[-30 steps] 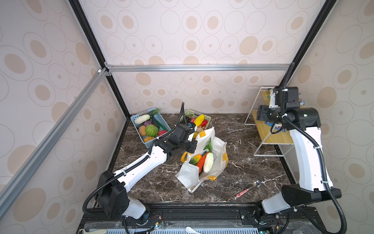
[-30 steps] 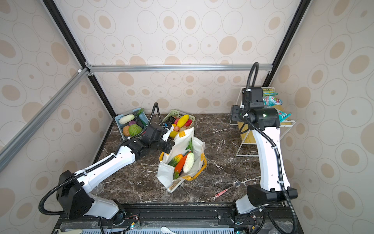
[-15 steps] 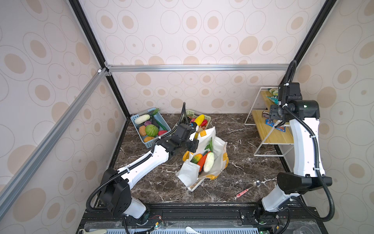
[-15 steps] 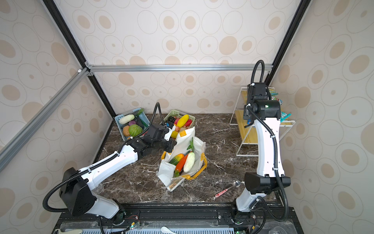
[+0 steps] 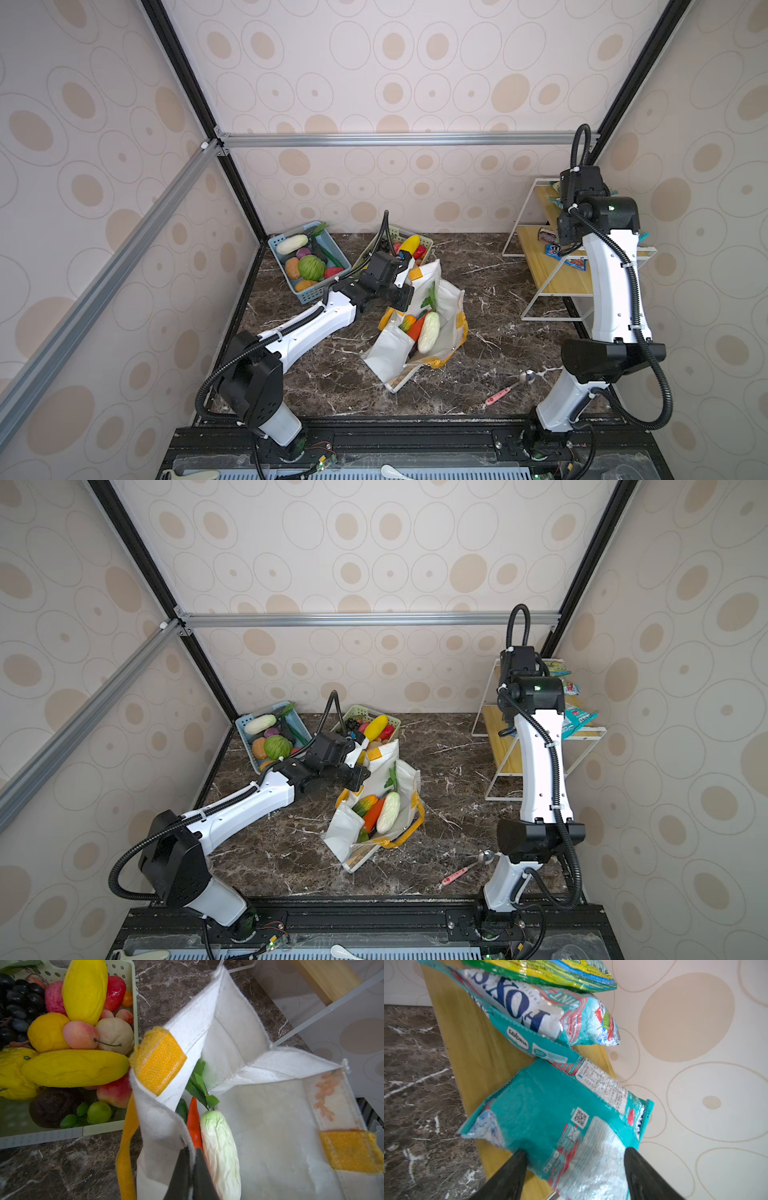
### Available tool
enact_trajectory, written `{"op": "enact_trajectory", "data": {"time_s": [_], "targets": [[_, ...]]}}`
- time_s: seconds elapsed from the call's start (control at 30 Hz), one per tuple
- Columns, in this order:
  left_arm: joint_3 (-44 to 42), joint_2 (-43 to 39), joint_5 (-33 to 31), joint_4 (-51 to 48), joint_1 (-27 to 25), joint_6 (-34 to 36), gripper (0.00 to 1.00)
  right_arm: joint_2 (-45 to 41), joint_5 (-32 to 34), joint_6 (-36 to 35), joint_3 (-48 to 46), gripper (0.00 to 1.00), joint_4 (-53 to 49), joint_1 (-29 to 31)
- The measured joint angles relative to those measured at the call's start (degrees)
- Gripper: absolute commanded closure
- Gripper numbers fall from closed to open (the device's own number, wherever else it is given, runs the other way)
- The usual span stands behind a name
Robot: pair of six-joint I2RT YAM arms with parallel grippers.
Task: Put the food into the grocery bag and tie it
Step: 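Release the tote rim and move the right gripper to the shelf, then grasp the teal snack bag on the shelf with the right gripper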
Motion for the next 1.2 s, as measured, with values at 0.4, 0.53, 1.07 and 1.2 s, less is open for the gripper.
{"op": "enact_trajectory", "data": {"time_s": [0.4, 0.53, 1.07, 1.2], "targets": [[2.0, 1.4, 1.2, -0.4, 0.3, 0.3, 1.0, -0.7, 1.7, -4.9, -8.3, 0.32, 8.3, 0.0], [2.3, 1.4, 1.2, -0.5, 0.3, 0.3, 1.0, -0.6, 1.0, -6.3, -8.9, 0.56, 8.8, 0.0], [2.4, 1.4, 1.0, -0.5, 0.3, 0.3, 1.0, -2.2, -2.4, -8.9, -10.6, 0.86, 12.4, -0.3], [2.5, 1.4, 1.0, -0.5, 0.3, 0.3, 1.0, -3.7, -4.9, -8.0, -10.6, 0.86, 12.5, -0.3]]}}
